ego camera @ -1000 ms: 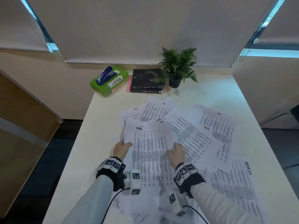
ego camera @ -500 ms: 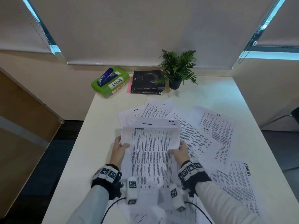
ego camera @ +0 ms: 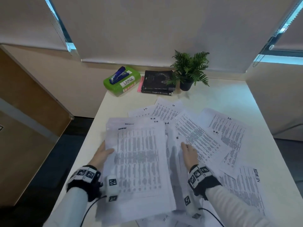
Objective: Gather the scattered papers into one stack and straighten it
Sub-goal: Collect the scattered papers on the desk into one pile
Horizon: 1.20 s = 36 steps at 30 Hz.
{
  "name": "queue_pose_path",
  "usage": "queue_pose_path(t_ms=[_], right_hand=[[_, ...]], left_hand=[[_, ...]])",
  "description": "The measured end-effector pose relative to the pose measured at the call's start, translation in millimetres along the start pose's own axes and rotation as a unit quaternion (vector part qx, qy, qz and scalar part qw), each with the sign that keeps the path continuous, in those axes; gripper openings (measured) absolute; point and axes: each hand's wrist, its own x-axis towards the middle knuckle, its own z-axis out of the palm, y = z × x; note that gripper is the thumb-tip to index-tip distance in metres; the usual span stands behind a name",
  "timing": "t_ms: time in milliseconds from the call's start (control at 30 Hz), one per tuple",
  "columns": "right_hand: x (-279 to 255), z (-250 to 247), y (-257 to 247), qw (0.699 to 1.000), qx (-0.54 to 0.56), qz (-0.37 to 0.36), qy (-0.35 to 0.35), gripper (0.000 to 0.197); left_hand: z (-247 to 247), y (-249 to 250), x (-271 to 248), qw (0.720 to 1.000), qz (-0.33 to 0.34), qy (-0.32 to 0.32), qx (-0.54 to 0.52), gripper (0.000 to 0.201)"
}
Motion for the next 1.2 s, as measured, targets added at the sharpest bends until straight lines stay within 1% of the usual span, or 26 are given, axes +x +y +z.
queue_pose_path(t_ms=[100, 167, 267, 367, 433, 467, 500, 567, 600, 633, 667, 700, 733, 767, 800, 833, 900, 967, 1033, 1067, 1133, 1200], right_hand=[[-4, 8, 5, 0.997, -0.081, 0.006, 0.01, 0.04], [-7, 11, 5, 0.993, -0.116, 0.005, 0.019, 0.042], [-11, 13, 3, 0.988, -0.147, 0.005, 0.041, 0.047], [-14, 17, 2, 0.988, -0.148, 0.026, 0.045, 0.058], [-16, 19, 0, 0.984, -0.17, 0.041, 0.041, 0.071], [-17, 19, -1, 0.979, -0.192, 0.052, 0.038, 0.077], [-18, 19, -2, 0.975, -0.213, 0.06, 0.036, 0.082], [-18, 21, -3, 0.969, -0.234, 0.073, 0.031, 0.088], [-18, 23, -3, 0.968, -0.235, 0.078, 0.025, 0.089], [-17, 24, -3, 0.971, -0.225, 0.078, 0.024, 0.09], [-17, 24, -2, 0.976, -0.203, 0.08, 0.024, 0.088], [-16, 24, -1, 0.982, -0.168, 0.089, 0.02, 0.085], [-16, 22, 0, 0.988, -0.117, 0.102, 0.018, 0.081], [-15, 20, 2, 0.992, -0.056, 0.113, 0.018, 0.076], [-15, 19, 3, 0.992, 0.002, 0.128, 0.013, 0.072], [-15, 17, 4, 0.989, 0.047, 0.143, 0.004, 0.072], [-16, 19, 8, 0.982, 0.092, 0.158, -0.034, 0.074], [-19, 24, 7, 0.983, 0.088, 0.144, -0.066, 0.061], [-20, 27, 6, 0.988, 0.074, 0.126, -0.057, 0.048], [-21, 25, 4, 0.989, 0.075, 0.118, -0.054, 0.045], [-17, 12, 2, 0.989, 0.099, 0.099, -0.057, 0.044], [-9, -17, 1, 0.991, 0.093, 0.078, -0.052, 0.044]], left_hand=[[-51, -15, -13, 0.998, -0.034, 0.04, -0.037, 0.051], [-77, -29, -24, 0.995, -0.057, 0.071, -0.033, 0.052], [-96, -49, -32, 0.991, -0.087, 0.098, 0.015, 0.059], [-95, -54, -37, 0.98, -0.099, 0.147, 0.09, 0.057], [-86, -50, -38, 0.965, -0.107, 0.179, 0.16, 0.056], [-79, -45, -38, 0.954, -0.116, 0.197, 0.194, 0.059], [-71, -41, -37, 0.942, -0.127, 0.219, 0.221, 0.066], [-45, -30, -36, 0.899, -0.141, 0.271, 0.312, 0.087], [-26, -24, -39, 0.872, -0.121, 0.286, 0.378, 0.091], [-5, -22, -41, 0.848, -0.073, 0.287, 0.439, 0.089], [18, -20, -43, 0.836, -0.003, 0.268, 0.479, 0.083], [41, -21, -45, 0.832, 0.068, 0.229, 0.502, 0.074], [65, -22, -48, 0.831, 0.127, 0.174, 0.512, 0.066], [85, -27, -50, 0.832, 0.168, 0.116, 0.516, 0.061], [103, -31, -52, 0.83, 0.191, 0.063, 0.52, 0.058], [118, -34, -53, 0.825, 0.202, 0.029, 0.526, 0.057], [138, -39, -51, 0.817, 0.198, 0.001, 0.542, 0.056], [148, -42, -50, 0.815, 0.18, -0.008, 0.55, 0.056], [153, -40, -49, 0.815, 0.187, -0.01, 0.548, 0.052], [156, -38, -49, 0.819, 0.203, -0.004, 0.536, 0.049], [161, -33, -51, 0.837, 0.245, 0.038, 0.487, 0.043], [164, -28, -52, 0.859, 0.255, 0.09, 0.435, 0.041]])
